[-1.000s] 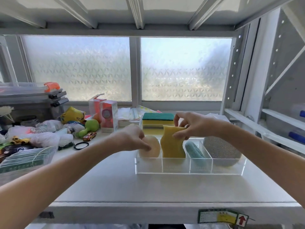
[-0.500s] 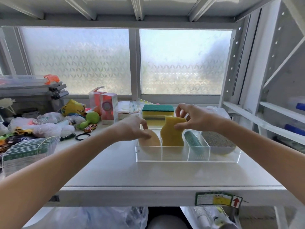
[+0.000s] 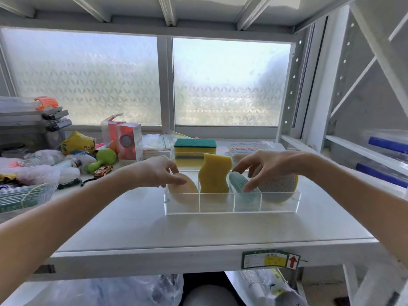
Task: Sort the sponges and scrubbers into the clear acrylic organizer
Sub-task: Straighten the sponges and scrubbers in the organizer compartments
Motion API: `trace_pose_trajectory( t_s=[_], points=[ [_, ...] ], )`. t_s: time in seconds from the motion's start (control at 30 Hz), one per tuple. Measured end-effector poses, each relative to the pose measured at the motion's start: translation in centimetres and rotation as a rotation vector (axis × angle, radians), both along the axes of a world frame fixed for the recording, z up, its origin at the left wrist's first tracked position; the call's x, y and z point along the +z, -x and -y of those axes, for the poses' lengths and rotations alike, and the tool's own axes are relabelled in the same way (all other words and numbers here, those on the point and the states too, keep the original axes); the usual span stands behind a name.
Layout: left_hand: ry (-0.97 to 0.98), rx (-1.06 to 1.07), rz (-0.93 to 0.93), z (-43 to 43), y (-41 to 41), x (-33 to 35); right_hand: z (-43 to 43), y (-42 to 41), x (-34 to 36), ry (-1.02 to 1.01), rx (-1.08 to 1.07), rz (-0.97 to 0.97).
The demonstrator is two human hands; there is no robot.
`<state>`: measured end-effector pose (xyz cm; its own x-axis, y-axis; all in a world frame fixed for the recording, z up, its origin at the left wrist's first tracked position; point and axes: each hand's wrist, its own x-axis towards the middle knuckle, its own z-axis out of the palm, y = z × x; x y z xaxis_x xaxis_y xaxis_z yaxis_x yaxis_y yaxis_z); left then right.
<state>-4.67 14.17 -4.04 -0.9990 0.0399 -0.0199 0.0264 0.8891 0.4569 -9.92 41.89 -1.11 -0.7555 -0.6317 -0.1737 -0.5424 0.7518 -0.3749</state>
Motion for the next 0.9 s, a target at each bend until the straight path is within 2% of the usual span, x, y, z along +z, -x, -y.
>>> trace_pose_trajectory(
  t_s=[0.13,0.33,0.57,0.67,0.8,0.9],
  points=[
    [0.019,-0.008,-0.005,0.0,-0.1,0.1,0.7,0.6,-0.8,-0.014,-0.028,-0.059],
    [0.020,-0.014,0.002,0.0,-0.1,0.2,1.8,0.9,-1.7,0.039,-0.174,-0.263],
    [-0.042,-0.017,0.002,0.3,-0.1,0.0,2.0,0.9,-2.4,0.136,-0.148,-0.331],
    [-0.012,-0.021,-0.014,0.4,0.0,-0.1,1.9,0.2,-2.5,0.187,-0.153,-0.386],
    [0.041,-0.020,-0.175,0.5,0.4,-0.4,1.4,0.0,-3.0,0.282,-0.158,-0.548],
    [0.058,-0.021,-0.327,0.7,0.8,-0.5,0.7,-0.3,-3.0,0.312,-0.131,-0.537]
  ],
)
